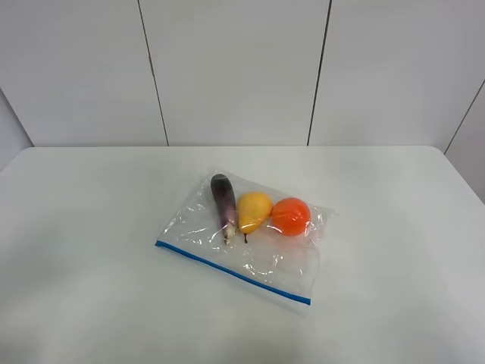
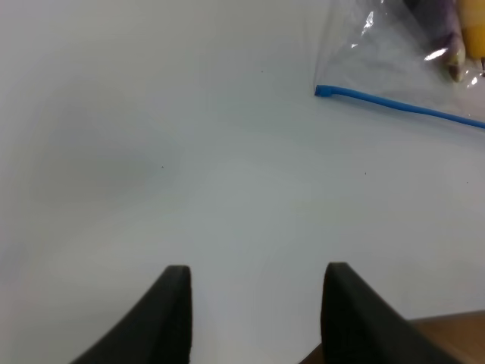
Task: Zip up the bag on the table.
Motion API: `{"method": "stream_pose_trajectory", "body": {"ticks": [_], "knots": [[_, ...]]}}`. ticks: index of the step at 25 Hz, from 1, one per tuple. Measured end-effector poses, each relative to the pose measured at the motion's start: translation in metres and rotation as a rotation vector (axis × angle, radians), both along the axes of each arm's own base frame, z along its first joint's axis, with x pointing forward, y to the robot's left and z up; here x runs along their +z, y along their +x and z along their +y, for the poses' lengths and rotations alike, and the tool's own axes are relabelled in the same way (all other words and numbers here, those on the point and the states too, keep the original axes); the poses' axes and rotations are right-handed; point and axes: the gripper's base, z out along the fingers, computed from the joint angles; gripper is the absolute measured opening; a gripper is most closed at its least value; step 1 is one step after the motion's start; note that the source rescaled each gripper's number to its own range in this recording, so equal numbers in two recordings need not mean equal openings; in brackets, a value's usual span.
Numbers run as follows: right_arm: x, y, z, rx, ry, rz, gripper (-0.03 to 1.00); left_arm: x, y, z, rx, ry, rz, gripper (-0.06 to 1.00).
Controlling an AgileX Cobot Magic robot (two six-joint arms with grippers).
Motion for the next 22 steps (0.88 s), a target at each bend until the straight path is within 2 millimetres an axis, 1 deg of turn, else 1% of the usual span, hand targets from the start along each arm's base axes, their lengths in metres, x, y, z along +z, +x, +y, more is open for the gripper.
{"method": "stream_pose_trajectory", "body": {"ticks": [3, 4, 8, 11, 13, 17, 20, 22], "knots": [[-0.002, -0.03, 0.002, 0.011, 0.04, -0.066, 1.0, 0.0, 0.0, 0.0, 0.0, 0.0, 0.0, 0.92], [-0.006, -0.039, 0.003, 0.018, 0.052, -0.08, 1.0, 0.0, 0.0, 0.0, 0.0, 0.0, 0.0, 0.92], [-0.034, -0.067, 0.004, 0.03, 0.071, -0.1, 1.0, 0.0, 0.0, 0.0, 0.0, 0.0, 0.0, 0.92], [-0.054, -0.087, 0.003, 0.032, 0.074, -0.154, 1.0, 0.0, 0.0, 0.0, 0.0, 0.0, 0.0, 0.92], [-0.068, -0.097, 0.003, 0.033, 0.075, -0.179, 1.0, 0.0, 0.0, 0.0, 0.0, 0.0, 0.0, 0.92], [-0.09, -0.118, 0.003, 0.038, 0.079, -0.276, 1.0, 0.0, 0.0, 0.0, 0.0, 0.0, 0.0, 0.92], [-0.102, -0.133, 0.002, 0.042, 0.08, -0.362, 1.0, 0.0, 0.0, 0.0, 0.0, 0.0, 0.0, 0.92], [-0.107, -0.136, 0.002, 0.042, 0.08, -0.37, 1.0, 0.0, 0.0, 0.0, 0.0, 0.0, 0.0, 0.92]]}}
